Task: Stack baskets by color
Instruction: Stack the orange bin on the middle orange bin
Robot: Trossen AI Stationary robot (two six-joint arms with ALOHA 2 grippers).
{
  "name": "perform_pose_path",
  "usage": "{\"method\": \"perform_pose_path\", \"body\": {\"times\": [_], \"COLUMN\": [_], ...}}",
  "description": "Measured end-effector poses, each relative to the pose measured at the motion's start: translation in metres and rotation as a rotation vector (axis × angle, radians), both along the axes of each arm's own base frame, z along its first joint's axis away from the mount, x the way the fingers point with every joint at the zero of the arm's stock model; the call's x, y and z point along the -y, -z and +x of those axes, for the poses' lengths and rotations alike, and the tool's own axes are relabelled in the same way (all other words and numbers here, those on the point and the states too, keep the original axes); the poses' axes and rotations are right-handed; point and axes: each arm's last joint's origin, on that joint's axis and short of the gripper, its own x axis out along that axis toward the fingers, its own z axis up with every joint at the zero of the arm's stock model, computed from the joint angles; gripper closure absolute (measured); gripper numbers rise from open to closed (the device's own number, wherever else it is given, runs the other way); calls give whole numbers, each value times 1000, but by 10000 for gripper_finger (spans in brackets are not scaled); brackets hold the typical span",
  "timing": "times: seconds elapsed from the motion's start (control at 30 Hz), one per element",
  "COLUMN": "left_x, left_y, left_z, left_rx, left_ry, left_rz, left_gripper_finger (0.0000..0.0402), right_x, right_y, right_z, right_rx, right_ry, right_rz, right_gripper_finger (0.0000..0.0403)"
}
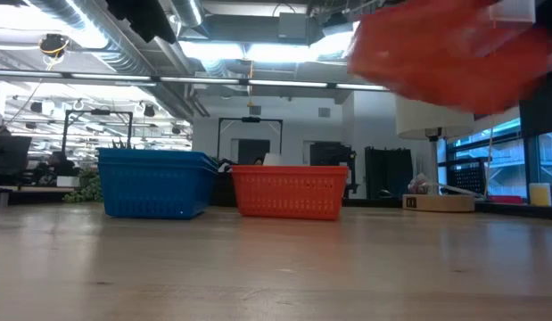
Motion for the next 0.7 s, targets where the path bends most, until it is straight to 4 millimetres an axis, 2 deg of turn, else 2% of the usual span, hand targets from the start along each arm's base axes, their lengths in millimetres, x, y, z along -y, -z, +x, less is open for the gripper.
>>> {"method": "perform_pose_path", "body": {"times": [0.13, 0.3, 0.47, 0.6, 0.7], "left_x": [3, 4, 4, 3, 2], "left_y": [0, 0, 0, 0, 0], "left_z": [1, 1, 1, 1, 1], "left_rx": [-1, -1, 2, 5, 4], "left_ry": [20, 23, -24, -74, -97], "left_rz": [6, 7, -24, -39, -36], "left_gripper_finger": [347, 347, 347, 347, 347], "right_x": [39, 81, 117, 136, 144], "right_y": [-20, -26, -26, -11, 3], "right_z": [26, 59, 93, 110, 116], "right_rx": [54, 31, 106, 83, 89], "right_ry": [-11, -225, -431, -532, -606], "right_rz": [-233, -398, -396, -368, -287], "right_gripper_finger": [402, 402, 403, 403, 403]}}
